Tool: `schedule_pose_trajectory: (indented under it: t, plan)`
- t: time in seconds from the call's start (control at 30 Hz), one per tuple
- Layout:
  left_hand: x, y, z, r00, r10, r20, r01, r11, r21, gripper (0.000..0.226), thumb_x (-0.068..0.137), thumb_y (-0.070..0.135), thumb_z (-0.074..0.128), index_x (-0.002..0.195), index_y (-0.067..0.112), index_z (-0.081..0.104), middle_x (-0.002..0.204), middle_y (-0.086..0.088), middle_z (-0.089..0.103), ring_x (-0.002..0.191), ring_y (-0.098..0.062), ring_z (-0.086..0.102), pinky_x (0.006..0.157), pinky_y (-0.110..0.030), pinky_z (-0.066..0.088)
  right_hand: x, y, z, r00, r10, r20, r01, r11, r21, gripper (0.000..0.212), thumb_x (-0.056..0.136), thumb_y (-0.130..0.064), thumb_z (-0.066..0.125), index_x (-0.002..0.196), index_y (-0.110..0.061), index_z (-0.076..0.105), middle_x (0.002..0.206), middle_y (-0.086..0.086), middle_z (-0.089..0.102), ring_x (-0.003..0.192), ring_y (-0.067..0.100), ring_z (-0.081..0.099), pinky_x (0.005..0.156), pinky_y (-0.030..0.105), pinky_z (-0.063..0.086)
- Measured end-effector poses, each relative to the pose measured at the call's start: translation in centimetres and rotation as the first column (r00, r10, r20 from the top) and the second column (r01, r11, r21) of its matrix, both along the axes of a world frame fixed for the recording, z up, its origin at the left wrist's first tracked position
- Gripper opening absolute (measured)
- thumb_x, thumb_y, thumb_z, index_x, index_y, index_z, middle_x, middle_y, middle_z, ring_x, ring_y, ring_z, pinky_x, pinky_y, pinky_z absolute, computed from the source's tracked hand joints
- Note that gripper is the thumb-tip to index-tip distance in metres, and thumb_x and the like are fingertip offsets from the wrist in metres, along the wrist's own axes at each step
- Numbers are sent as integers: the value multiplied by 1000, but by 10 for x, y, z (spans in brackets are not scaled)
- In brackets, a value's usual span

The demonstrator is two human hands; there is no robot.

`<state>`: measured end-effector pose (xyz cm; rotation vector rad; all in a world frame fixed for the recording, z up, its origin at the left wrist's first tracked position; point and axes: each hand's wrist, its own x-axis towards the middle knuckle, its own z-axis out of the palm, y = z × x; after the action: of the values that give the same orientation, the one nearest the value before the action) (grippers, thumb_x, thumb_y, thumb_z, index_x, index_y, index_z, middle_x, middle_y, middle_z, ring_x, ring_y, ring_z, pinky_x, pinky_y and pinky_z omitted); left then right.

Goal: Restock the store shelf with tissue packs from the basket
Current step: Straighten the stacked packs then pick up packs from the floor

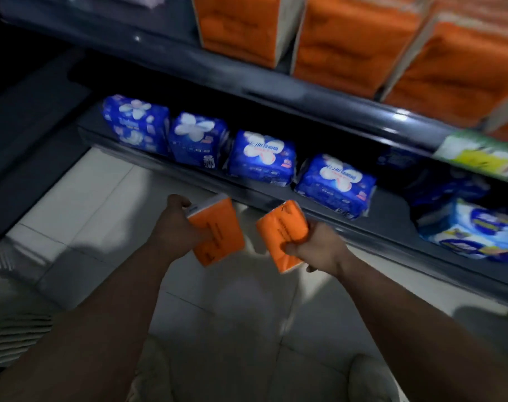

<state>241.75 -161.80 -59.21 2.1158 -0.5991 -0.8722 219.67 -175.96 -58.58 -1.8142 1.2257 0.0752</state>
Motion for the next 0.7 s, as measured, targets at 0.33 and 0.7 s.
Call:
schedule_pose_trajectory:
  t: [0.33, 0.7]
  plan:
    - [-103, -42, 142, 992, -122, 39, 128, 956, -262, 39, 58, 13, 83, 83, 20, 53, 83, -5, 64, 73, -17, 59, 61, -26, 46, -124, -14, 166, 980, -152, 125, 184, 934, -306, 40, 66, -27, 77, 94, -15, 51, 89, 1, 62, 76, 20, 59, 63, 32, 48]
    - [-254, -138, 241, 946, -316, 77, 312, 817, -484, 83, 94, 28, 57, 149, 33, -5, 119, 4, 44, 89, -19, 56, 63, -28, 50, -302, -34, 264, 820, -452, 353, 572, 679, -460, 38, 71, -21, 70, 104, -13, 53, 89, 5, 64, 75, 25, 64, 64, 38, 55]
